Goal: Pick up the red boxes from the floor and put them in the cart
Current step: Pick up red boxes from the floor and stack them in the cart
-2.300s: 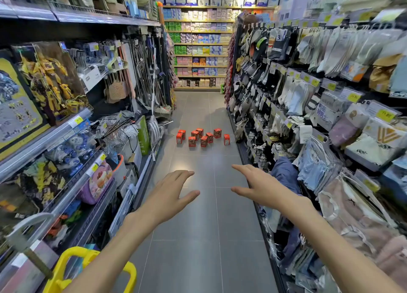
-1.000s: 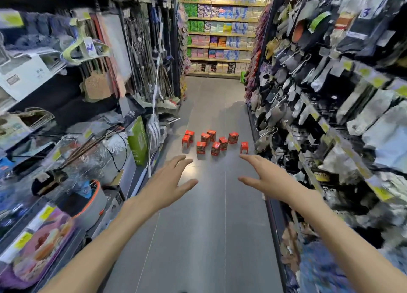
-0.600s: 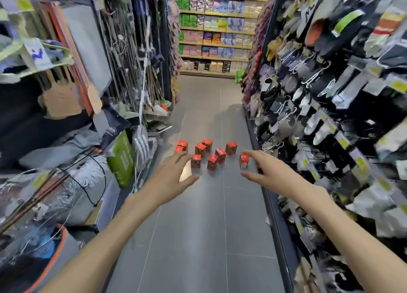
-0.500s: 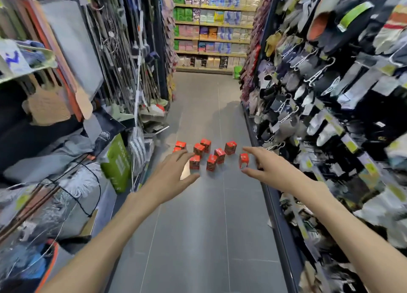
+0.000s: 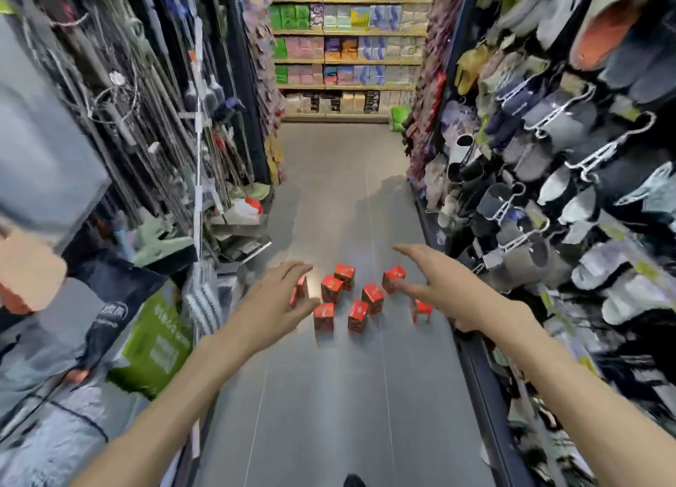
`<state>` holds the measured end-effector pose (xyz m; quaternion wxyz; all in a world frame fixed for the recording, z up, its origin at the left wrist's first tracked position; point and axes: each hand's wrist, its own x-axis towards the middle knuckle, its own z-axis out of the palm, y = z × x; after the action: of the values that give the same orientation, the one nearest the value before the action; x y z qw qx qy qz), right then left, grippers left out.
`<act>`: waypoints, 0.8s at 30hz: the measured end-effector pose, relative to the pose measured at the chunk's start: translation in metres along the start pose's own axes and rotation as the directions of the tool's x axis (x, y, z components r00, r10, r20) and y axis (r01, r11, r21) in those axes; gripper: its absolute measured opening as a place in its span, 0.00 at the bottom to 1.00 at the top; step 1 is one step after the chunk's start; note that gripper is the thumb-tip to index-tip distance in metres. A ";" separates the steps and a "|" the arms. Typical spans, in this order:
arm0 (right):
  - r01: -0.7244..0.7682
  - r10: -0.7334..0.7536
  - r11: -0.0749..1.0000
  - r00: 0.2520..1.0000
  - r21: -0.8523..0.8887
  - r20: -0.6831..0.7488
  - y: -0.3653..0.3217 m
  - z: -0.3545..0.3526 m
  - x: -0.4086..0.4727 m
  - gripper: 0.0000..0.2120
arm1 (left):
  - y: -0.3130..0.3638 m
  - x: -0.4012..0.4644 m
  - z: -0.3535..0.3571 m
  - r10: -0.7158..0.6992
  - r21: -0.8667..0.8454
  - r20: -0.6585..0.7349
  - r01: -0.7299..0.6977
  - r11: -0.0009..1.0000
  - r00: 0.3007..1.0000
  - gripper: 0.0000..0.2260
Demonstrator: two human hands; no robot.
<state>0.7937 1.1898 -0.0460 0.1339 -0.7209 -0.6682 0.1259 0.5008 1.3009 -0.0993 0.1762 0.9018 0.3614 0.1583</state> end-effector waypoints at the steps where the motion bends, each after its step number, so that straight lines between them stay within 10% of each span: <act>1: -0.001 0.001 1.000 1.000 0.002 0.006 0.007 0.000 0.026 0.31 | -0.010 0.020 0.001 -0.008 -0.010 -0.008 0.007 1.000 1.000 0.31; 24: -0.083 0.086 0.996 0.984 -0.028 0.157 0.186 0.114 0.525 0.35 | -0.322 0.471 0.142 -0.010 0.023 0.163 0.006 1.000 0.987 0.31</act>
<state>0.9654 1.7033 -0.2213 0.0675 -0.7378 -0.6468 0.1811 0.6920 1.8230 -0.2901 0.1958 0.9123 0.3510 0.0790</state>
